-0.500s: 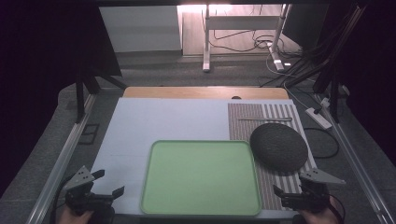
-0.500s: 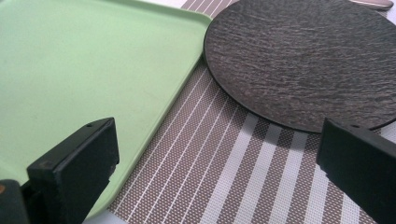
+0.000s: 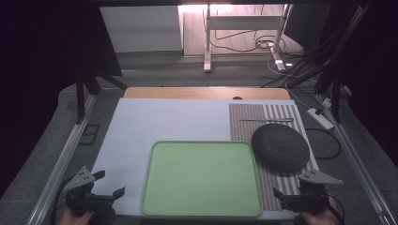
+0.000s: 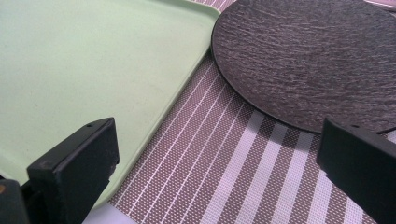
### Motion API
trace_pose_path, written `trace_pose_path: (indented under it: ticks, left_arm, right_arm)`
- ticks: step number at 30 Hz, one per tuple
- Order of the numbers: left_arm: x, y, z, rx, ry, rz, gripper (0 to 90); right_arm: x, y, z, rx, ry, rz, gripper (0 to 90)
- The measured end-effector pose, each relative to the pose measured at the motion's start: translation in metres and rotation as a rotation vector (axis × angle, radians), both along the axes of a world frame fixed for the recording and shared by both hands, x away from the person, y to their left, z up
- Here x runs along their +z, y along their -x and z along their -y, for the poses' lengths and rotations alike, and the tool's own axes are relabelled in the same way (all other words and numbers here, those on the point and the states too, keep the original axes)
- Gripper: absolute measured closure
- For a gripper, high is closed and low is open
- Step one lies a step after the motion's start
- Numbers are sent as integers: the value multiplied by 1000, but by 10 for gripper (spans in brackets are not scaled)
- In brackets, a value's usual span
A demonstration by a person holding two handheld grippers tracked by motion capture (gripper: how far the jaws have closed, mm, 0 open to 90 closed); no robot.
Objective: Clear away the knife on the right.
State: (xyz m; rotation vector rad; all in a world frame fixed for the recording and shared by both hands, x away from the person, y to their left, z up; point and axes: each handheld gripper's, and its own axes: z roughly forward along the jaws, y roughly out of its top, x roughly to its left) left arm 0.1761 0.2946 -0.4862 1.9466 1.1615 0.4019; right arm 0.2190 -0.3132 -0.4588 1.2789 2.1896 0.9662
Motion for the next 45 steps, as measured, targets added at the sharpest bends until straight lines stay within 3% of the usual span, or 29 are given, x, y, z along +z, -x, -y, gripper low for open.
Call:
trace_pose_path:
  ticks: [9,14,25,28,31,39,45]
  left_arm:
    - [0,0,1,2,-8,0,5]
    - [0,0,2,4,-12,-3,5]
    - [0,0,2,7,-15,-6,5]
    - [0,-1,1,8,-13,-8,5]
    - [0,-1,2,8,-16,-9,5]
    - [0,-1,3,9,-25,-10,6]
    - [0,-1,3,10,-24,-12,6]
  right_arm:
    - [0,-1,-3,-2,38,-6,0]
    - [1,-4,-3,-1,16,-14,0]
    - [6,-21,-6,40,54,30,0]
    - [7,-27,-5,60,39,33,0]
    - [9,-31,-3,74,20,67,0]
    - [13,-49,4,51,-17,105,0]
    - [7,-68,0,44,-5,59,0]
